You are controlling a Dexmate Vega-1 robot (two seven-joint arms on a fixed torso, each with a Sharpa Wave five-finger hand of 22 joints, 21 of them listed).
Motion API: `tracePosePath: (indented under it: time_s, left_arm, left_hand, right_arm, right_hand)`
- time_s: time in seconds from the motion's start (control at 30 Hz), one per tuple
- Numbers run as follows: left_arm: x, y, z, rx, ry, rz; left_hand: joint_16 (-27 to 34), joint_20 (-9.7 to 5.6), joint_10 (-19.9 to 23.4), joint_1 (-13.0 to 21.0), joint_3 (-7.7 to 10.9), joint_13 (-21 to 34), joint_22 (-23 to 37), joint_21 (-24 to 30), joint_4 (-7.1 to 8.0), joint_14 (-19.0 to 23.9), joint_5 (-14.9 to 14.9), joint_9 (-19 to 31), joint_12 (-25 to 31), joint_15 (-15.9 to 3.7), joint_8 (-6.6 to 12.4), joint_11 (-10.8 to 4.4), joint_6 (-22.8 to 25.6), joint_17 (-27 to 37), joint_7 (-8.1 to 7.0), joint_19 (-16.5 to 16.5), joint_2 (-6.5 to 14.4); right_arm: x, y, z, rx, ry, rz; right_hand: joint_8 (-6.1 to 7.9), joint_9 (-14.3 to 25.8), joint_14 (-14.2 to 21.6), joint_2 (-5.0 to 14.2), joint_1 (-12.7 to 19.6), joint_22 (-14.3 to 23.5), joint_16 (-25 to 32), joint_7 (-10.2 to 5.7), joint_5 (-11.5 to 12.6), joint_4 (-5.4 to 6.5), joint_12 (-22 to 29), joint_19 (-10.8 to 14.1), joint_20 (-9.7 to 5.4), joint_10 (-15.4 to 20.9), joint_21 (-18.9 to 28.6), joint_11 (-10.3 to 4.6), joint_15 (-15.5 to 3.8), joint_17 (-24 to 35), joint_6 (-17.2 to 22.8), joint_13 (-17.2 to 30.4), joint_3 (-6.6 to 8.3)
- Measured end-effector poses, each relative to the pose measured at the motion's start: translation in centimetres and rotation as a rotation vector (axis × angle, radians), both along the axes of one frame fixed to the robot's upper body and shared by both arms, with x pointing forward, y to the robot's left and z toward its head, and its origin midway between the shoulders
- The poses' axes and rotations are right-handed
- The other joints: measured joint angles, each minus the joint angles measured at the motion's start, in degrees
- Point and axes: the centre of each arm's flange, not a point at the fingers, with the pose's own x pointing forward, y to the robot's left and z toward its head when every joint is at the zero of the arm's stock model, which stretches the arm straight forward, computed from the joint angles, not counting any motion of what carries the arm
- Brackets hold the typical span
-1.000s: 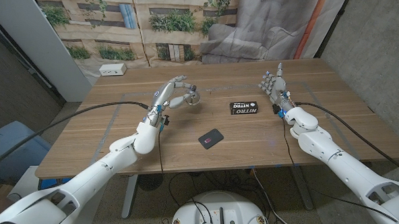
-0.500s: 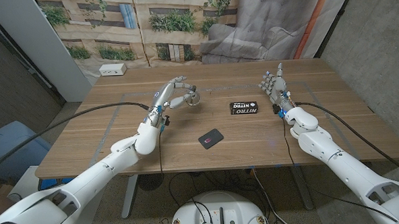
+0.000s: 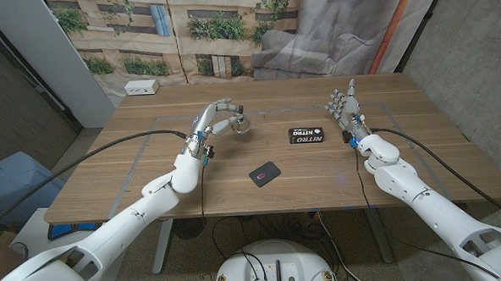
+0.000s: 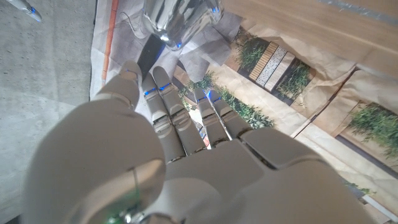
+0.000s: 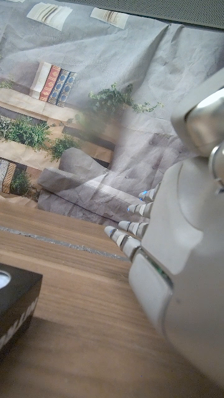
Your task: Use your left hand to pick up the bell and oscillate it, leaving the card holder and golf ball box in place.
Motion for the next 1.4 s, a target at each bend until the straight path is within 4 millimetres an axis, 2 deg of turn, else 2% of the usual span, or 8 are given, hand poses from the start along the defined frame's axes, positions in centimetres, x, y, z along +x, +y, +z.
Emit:
tracePosePath:
  time_s: [0.33, 0.7, 0.93, 1.4]
  left_arm:
    - [-0.1, 0.4, -0.3, -0.077, 0.076, -0.005]
    - [-0.8, 0.9, -0.7, -0.167, 0.154, -0.011]
    - [-0.9, 1.4, -1.2, -0.228, 0.231, 0.001]
    - [-1.2, 1.1, -1.8, -0.316, 0.368, -0.004]
  left_hand:
    - [0.0, 0.83, 0.8, -0.4, -0.41, 0.0, 0.0, 0.0, 0.08, 0.6, 0.0, 0.0, 0.2, -0.04, 0.00, -0.19, 0.0, 0.0, 0.02, 0.2, 0.3]
    - [0.0, 1.13, 1.8, -0.6, -0.87, 0.0, 0.1, 0.4, 0.07, 1.4, 0.0, 0.1, 0.4, -0.22, 0.11, 0.51, -0.2, 0.0, 0.22, 0.5, 0.6]
    - [0.0, 1.85, 2.2, -0.6, -0.87, 0.0, 0.1, 0.4, 0.07, 1.4, 0.2, 0.1, 0.4, -0.22, 0.27, 0.71, -0.3, 0.0, 0.33, 1.2, 0.6]
    - [0.0, 1.84, 2.6, -0.6, -1.28, 0.0, 0.1, 0.4, 0.01, 1.6, 0.2, 0.1, 0.4, -0.02, 0.27, 0.71, -0.3, 0.0, 0.34, 1.2, 0.6]
  right_arm:
    - [0.0, 0.0, 0.0, 0.000, 0.000, 0.000]
    - [0.0, 0.0, 0.0, 0.000, -0.001, 0.000]
    - [0.0, 0.0, 0.0, 0.000, -0.001, 0.000]
    - [0.0, 0.0, 0.0, 0.000, 0.000, 0.000]
  right_hand:
    - [0.00, 0.0, 0.0, 0.00, 0.0, 0.0, 0.0, 0.00, 0.0, 0.00, 0.0, 0.0, 0.00, 0.0, 0.0, 0.00, 0.00, 0.0, 0.0, 0.0, 0.00]
    - [0.00, 0.0, 0.0, 0.00, 0.0, 0.0, 0.0, 0.00, 0.0, 0.00, 0.0, 0.0, 0.00, 0.0, 0.0, 0.00, 0.00, 0.0, 0.0, 0.0, 0.00]
    - [0.00, 0.0, 0.0, 0.00, 0.0, 0.0, 0.0, 0.00, 0.0, 0.00, 0.0, 0.0, 0.00, 0.0, 0.0, 0.00, 0.00, 0.0, 0.0, 0.0, 0.00]
    - [0.00, 0.0, 0.0, 0.00, 0.0, 0.0, 0.0, 0.00, 0.0, 0.00, 0.0, 0.0, 0.00, 0.0, 0.0, 0.00, 0.00, 0.0, 0.0, 0.0, 0.00]
